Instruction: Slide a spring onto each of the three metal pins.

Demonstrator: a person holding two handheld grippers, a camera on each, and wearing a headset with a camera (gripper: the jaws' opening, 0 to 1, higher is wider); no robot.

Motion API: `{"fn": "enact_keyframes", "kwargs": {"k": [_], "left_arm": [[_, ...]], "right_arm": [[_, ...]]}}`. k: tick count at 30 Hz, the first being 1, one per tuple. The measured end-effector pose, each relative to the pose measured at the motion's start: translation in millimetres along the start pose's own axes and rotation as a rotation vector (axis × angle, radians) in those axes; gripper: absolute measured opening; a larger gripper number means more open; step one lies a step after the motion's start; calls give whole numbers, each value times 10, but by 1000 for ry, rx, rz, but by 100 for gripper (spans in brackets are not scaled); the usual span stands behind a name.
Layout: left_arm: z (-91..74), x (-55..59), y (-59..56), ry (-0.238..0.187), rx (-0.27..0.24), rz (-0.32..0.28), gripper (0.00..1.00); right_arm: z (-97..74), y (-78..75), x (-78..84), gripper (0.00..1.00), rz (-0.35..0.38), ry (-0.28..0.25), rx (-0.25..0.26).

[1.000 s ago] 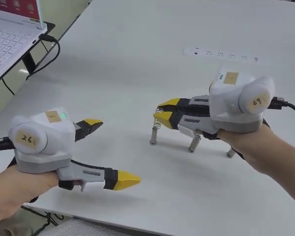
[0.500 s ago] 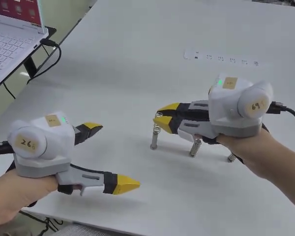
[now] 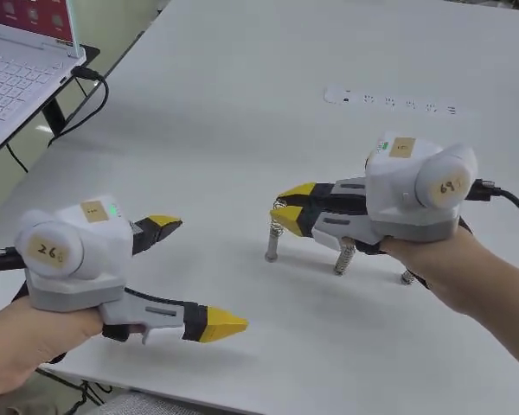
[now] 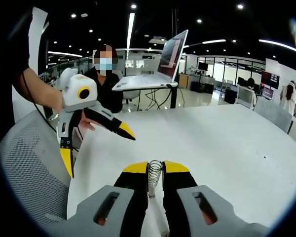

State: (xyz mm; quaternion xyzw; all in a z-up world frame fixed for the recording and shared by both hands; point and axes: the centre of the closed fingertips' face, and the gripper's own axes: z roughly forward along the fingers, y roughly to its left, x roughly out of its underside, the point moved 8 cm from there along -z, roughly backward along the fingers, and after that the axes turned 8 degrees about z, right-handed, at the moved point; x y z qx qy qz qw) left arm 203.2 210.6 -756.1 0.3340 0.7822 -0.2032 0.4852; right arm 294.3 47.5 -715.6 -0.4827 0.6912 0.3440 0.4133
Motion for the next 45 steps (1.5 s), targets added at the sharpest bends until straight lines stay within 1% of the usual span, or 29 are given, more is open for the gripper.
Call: {"fn": "enact_keyframes", "kwargs": {"k": [9,21,31,45], "left_arm": [[-26,15,19,0,-6,-3,98],[-28,33,9,1,-3,-6,97],[-22,40,10,0,-2,-7,97],[-19,52,-12,2,0,-9,97]], "right_arm": [[30,12,21,7,0,10,-5],[79,9,94,7,5,32,-3],[126,11,185,7,13,63,1],[202,10,296,7,4,114,5]]}}
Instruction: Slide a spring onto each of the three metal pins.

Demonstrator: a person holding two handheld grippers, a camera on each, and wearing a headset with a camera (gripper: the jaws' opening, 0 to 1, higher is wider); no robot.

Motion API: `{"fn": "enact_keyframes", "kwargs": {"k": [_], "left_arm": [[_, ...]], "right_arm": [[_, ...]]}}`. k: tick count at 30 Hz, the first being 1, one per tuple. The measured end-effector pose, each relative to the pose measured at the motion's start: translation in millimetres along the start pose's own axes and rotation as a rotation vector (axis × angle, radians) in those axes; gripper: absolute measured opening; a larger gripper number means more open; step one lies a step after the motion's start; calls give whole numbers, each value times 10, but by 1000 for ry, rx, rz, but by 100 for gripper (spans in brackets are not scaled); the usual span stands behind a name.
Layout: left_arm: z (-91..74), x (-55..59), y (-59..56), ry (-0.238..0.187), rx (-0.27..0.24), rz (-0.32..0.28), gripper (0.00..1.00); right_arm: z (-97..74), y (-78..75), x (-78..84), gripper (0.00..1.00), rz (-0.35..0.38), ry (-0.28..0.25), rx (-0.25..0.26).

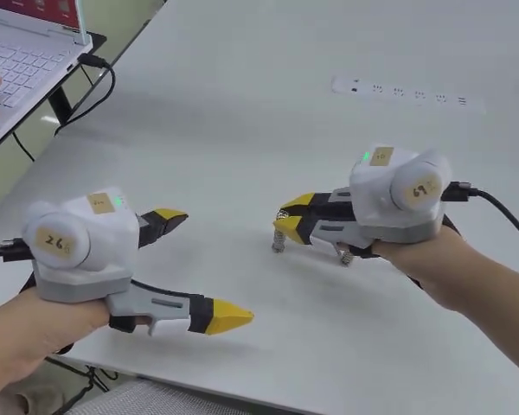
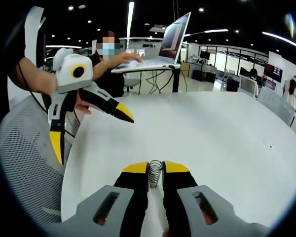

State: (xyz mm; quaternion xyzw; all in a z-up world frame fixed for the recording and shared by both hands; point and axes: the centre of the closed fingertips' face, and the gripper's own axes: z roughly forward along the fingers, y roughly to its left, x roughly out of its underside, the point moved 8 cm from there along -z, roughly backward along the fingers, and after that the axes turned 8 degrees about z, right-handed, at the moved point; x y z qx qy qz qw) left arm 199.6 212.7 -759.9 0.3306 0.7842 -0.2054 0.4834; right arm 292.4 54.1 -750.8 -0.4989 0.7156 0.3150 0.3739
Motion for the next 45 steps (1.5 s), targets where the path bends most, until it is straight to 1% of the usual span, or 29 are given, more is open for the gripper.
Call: {"fn": "enact_keyframes", "kwargs": {"k": [11,12,13,14,21,22,23,24,25,26,29,32,35,38,39,41,44,45], "left_arm": [[-7,16,-11,3,1,-1,97],[-7,16,-11,2,1,-2,97],[-5,15,-12,2,2,-3,97],[-4,15,-12,3,3,-3,97],[32,-39,-11,4,11,9,97],[42,-58,-11,3,13,12,97],[50,-72,-13,3,17,14,97],[63,-93,-14,2,20,19,97],[72,-106,-15,2,22,22,97],[85,-127,-14,0,24,25,97],[108,-163,-11,-7,28,29,97],[129,-200,-10,-12,30,35,97],[149,-232,-7,-17,30,40,98],[175,-260,-8,-25,32,37,98],[191,-267,-9,-26,33,38,98],[216,-284,-18,-26,35,43,98],[260,-328,-49,-31,46,48,98],[270,-339,-57,-32,51,51,98]], "right_arm": [[73,-10,110,8,-10,47,4],[66,-13,123,8,-19,60,8],[61,-2,109,8,-21,41,1],[56,-3,117,8,-16,51,2],[50,14,88,9,-24,49,-5],[39,7,71,11,-26,40,12],[29,1,55,16,-33,29,23],[22,3,34,21,-18,4,19],[13,2,28,25,-6,1,19],[-2,4,24,27,-11,6,23],[-43,19,22,26,-21,8,28],[-99,22,20,29,-3,-7,25],[-183,22,31,33,4,-22,40],[-264,11,45,37,30,-47,51],[-297,-2,63,39,44,-55,60],[-357,-6,99,42,49,-62,70],[-428,-6,146,45,64,-62,81],[-470,-9,171,46,68,-66,91]]}}
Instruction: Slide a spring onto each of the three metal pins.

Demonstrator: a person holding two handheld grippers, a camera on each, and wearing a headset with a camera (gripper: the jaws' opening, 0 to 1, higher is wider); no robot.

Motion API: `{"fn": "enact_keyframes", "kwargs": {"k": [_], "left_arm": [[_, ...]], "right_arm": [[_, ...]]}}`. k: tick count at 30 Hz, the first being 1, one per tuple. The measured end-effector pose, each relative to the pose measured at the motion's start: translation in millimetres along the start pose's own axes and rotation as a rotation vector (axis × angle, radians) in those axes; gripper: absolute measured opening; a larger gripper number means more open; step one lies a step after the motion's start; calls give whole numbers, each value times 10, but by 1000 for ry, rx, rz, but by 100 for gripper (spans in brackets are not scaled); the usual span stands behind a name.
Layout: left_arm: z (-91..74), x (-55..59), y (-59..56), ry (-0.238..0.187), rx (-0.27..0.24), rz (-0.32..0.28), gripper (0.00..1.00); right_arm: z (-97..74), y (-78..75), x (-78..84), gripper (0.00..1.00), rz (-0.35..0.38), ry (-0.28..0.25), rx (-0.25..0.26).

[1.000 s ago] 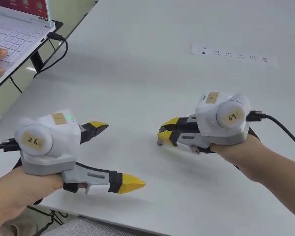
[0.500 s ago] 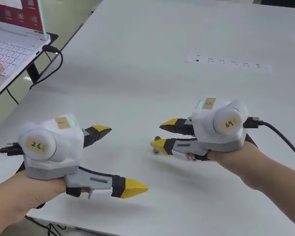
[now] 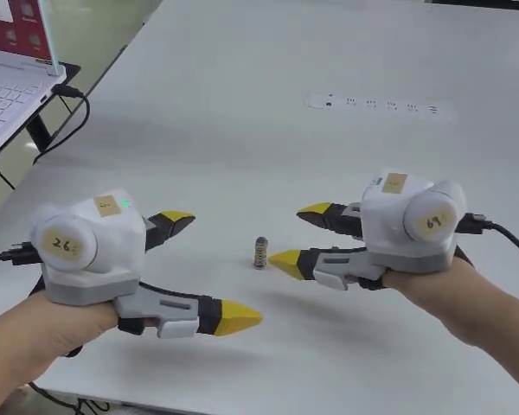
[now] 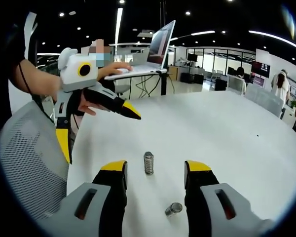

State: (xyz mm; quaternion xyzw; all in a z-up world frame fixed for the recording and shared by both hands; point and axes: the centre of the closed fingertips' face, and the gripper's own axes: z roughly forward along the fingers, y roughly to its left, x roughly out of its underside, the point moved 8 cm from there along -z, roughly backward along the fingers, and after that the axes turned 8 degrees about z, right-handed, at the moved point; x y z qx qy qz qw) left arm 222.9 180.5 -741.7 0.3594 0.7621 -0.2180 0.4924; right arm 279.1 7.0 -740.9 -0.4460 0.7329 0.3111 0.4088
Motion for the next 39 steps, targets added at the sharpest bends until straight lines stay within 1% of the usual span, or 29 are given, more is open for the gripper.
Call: {"fn": "enact_keyframes", "kwargs": {"k": [6,7,9,12,15,20,21,24,30,32,36,39], "left_arm": [[61,-57,-22,-4,16,13,98],[64,-66,-27,-6,18,14,98],[72,-93,-44,-9,19,19,98],[84,-115,-53,-11,15,23,98],[98,-134,-77,-11,21,25,98],[101,-152,-103,-14,21,26,98],[98,-153,-106,-13,17,28,98],[88,-152,-111,-10,13,26,98],[50,-157,-111,-17,-10,24,98],[33,-155,-109,-16,-20,20,98],[-17,-151,-120,-23,-39,15,98],[-45,-131,-125,-24,-43,10,98]], "right_arm": [[-200,-81,76,56,40,-29,41],[-242,-87,86,59,54,-45,47],[-309,-103,109,64,69,-55,62],[-403,-112,140,68,81,-65,74],[-488,-123,176,72,103,-81,89],[-617,-139,247,84,124,-86,129],[-656,-152,268,87,127,-90,147],[-728,-168,313,94,138,-91,176],[-909,-200,448,99,190,-93,216],[-968,-204,486,99,209,-84,232],[-1098,-177,540,99,222,-86,263],[-1199,-158,602,99,229,-80,274]]}}
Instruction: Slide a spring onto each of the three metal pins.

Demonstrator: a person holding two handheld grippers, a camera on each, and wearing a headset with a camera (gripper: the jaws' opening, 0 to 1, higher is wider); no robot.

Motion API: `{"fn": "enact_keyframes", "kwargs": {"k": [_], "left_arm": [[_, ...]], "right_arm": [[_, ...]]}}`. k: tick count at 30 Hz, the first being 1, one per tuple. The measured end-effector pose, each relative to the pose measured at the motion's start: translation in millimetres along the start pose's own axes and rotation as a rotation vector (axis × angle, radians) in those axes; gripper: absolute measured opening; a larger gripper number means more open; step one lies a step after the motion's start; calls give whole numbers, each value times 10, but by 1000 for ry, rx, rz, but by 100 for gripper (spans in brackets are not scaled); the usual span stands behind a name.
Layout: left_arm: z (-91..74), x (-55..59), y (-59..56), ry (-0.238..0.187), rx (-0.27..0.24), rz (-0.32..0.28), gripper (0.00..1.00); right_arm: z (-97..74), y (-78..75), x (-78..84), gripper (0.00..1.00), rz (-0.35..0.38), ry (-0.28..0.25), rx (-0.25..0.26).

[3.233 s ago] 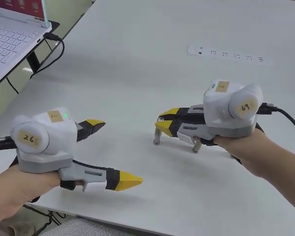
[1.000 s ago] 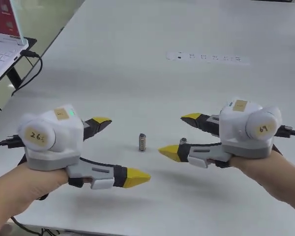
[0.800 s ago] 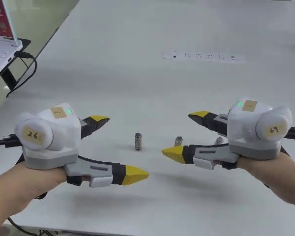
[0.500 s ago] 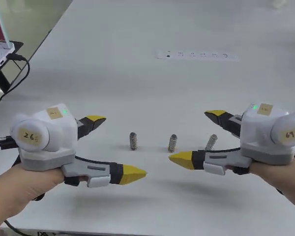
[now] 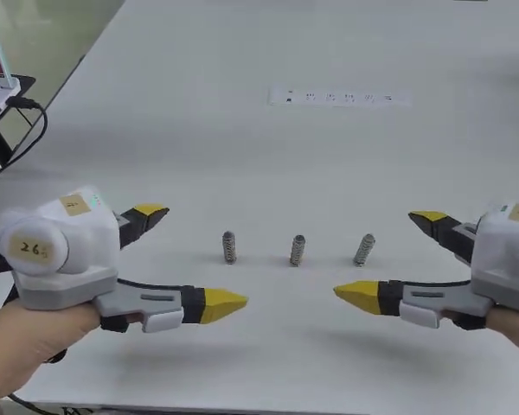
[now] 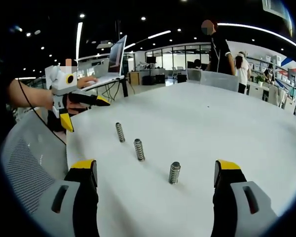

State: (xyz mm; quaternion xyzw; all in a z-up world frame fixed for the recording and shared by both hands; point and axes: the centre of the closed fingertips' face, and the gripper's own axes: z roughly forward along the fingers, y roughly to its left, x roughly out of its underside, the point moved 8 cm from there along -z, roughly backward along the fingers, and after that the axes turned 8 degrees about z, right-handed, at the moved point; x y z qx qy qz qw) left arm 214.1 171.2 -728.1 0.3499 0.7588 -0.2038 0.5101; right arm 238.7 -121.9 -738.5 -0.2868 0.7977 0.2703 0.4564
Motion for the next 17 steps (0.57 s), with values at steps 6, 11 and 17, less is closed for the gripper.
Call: {"fn": "enact_keyframes", "kwargs": {"k": [6,11,17], "left_arm": [[-87,53,34,12,-1,-15,98],[-165,91,70,42,5,-40,98],[-239,172,65,129,9,-81,98]], "right_arm": [[-234,-95,155,99,13,44,23],[-390,-145,210,99,45,55,36],[-469,-247,287,99,76,105,70]]}}
